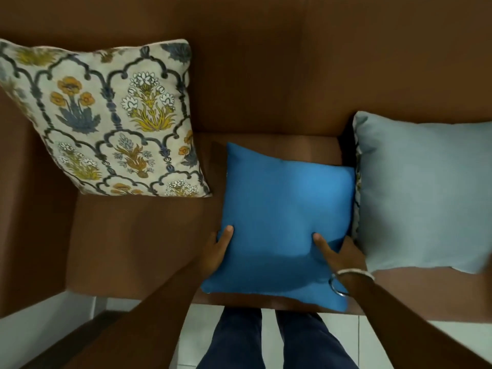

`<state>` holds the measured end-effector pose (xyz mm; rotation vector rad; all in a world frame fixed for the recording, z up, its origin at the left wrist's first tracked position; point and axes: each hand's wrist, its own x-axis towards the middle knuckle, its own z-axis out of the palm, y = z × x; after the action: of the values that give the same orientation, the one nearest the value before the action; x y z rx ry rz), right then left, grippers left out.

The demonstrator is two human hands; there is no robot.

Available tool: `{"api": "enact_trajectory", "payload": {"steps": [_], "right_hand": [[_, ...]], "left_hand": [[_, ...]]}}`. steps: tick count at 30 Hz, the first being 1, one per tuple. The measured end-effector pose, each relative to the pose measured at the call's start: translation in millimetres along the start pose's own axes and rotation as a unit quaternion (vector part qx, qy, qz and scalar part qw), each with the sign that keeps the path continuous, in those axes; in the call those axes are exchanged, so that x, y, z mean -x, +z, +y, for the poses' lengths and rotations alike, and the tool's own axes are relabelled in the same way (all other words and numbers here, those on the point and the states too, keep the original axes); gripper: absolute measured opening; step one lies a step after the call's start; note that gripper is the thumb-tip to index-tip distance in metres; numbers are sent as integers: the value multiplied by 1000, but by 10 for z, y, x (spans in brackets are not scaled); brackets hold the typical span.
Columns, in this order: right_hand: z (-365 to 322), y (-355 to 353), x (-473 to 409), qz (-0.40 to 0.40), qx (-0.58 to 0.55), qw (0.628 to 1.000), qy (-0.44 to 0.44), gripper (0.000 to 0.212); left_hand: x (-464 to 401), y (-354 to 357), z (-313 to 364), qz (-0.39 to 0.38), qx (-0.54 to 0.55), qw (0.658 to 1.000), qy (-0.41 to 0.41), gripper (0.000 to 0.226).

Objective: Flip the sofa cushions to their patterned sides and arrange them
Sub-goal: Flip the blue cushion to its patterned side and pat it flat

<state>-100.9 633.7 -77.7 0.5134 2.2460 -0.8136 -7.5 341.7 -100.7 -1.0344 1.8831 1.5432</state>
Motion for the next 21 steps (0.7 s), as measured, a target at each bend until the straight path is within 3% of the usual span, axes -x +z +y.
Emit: {"api": "enact_trajectory", "payload": {"steps": [3, 7, 9, 13, 16, 18, 19, 21], "right_hand": [[-308, -168, -24, -65, -65, 996, -3, 78], [-1019, -911, -130, -81, -148, 984, -63, 52], [-1318, -1388, -216, -155, -235, 959, -31, 63], [-1553, -1840, -371, -227, -367, 902, -26, 88], [-1541, -1636, -505, -167, -439, 879, -78, 86], [-1509, -1308, -503, -110, -451, 878, -121, 70], [-1499, -1131, -507, -77, -441, 884, -137, 61], [-1512, -871, -554, -17, -366, 914, -176, 43]], "left_hand": [[116, -125, 272, -23, 18, 999, 31, 64], [259, -761, 959, -104, 88, 990, -42, 68], [318, -1098, 1318, -131, 119, 983, -49, 64], [114, -1251, 1724, -35, 100, 994, 35, 83], [-114, -964, 1776, 56, 178, 973, 138, 82], [-225, -719, 1729, 123, 192, 955, 189, 64], [-271, -606, 1714, 147, 178, 950, 209, 56], [-346, -437, 1706, 178, 166, 945, 219, 65]]}}
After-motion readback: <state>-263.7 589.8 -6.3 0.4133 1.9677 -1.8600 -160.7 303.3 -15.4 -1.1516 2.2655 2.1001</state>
